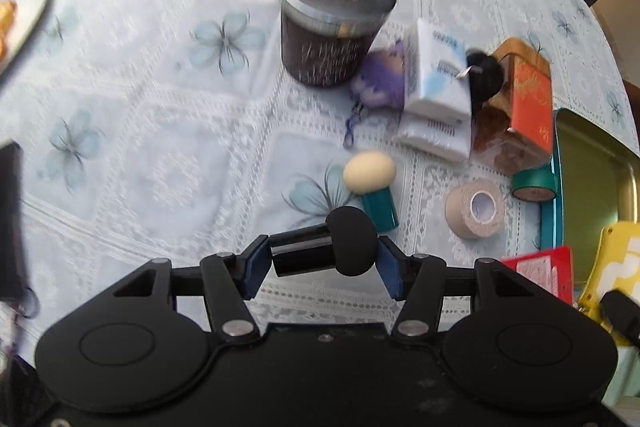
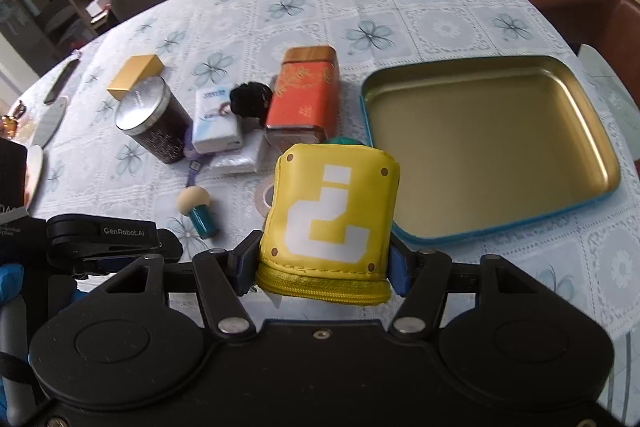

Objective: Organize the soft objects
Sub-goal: 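Lift the yellow pouch with the right gripper while the left gripper grasps the black sponge brush, then lower the yellow pouch into the tray with the right gripper while the left gripper drops the black brush there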

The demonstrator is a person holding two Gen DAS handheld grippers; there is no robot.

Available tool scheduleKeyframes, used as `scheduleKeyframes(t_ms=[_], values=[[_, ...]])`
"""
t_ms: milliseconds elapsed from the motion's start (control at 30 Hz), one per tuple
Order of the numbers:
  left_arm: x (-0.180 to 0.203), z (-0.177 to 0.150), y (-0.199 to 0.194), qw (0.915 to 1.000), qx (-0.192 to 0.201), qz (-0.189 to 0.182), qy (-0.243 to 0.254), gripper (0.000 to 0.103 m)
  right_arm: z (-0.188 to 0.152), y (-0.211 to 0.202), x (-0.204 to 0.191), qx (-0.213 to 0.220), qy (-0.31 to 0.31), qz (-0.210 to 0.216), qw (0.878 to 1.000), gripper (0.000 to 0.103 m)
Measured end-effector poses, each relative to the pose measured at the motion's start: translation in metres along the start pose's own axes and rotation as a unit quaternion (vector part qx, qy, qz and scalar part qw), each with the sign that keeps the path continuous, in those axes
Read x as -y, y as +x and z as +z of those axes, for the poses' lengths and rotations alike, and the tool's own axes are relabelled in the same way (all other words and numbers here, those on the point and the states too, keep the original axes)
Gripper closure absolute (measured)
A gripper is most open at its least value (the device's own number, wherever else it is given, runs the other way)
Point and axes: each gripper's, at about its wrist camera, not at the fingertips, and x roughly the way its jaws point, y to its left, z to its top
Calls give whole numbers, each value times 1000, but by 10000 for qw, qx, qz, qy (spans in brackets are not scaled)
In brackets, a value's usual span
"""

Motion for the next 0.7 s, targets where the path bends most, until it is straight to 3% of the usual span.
scheduleKeyframes(t_ms=[133,333,567,700], values=[[36,2,-18,9987,349,255,284,49,18,-11,16,212,-68,254,9994,44],[111,5,-33,9960,552,124,687,49,45,-34,66,664,113,237,9974,44],[205,6,-27,9937,454,-141,1018,49,65,-31,141,785,496,-630,9937,44],[251,4,-14,9928,344,-151,1134,49,71,-22,175,679,588,-916,9917,44]])
